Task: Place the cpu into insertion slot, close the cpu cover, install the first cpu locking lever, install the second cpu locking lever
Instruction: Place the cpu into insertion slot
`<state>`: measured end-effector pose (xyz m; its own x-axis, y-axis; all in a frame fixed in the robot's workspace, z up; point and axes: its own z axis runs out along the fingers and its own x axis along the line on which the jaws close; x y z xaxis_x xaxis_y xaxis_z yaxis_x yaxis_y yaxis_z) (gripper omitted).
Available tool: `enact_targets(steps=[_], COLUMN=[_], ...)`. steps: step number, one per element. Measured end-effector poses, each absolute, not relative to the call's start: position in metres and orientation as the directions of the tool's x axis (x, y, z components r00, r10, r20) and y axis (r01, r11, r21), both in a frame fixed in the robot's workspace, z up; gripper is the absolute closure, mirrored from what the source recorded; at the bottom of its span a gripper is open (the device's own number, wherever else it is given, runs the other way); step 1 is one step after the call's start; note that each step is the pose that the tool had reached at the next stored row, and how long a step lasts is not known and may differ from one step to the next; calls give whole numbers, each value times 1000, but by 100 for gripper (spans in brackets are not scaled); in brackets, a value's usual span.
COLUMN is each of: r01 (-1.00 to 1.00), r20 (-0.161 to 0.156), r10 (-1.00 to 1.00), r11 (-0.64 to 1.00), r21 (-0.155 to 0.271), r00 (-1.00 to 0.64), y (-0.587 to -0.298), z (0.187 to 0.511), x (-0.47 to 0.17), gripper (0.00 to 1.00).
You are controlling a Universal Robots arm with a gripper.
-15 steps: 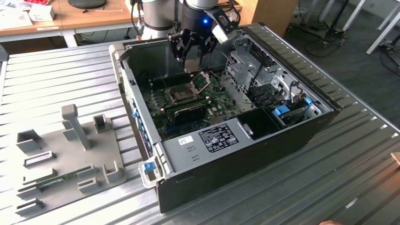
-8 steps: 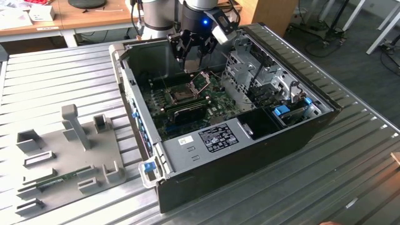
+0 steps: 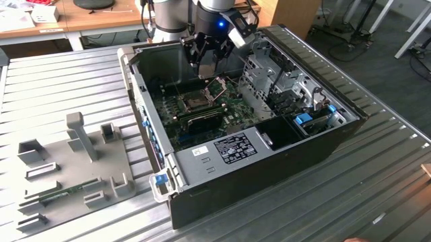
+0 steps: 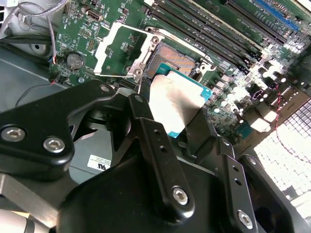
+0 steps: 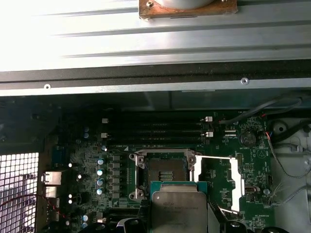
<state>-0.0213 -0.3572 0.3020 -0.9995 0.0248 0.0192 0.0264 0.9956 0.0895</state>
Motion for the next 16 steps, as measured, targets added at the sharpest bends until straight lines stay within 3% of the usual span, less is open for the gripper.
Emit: enact_targets(steps=[16], r01=[26], r20=[19], r10=[25], r11=[996], r21=[89], r00=[-1000], y=[-357], z=[289], x=[-21], gripper=[46])
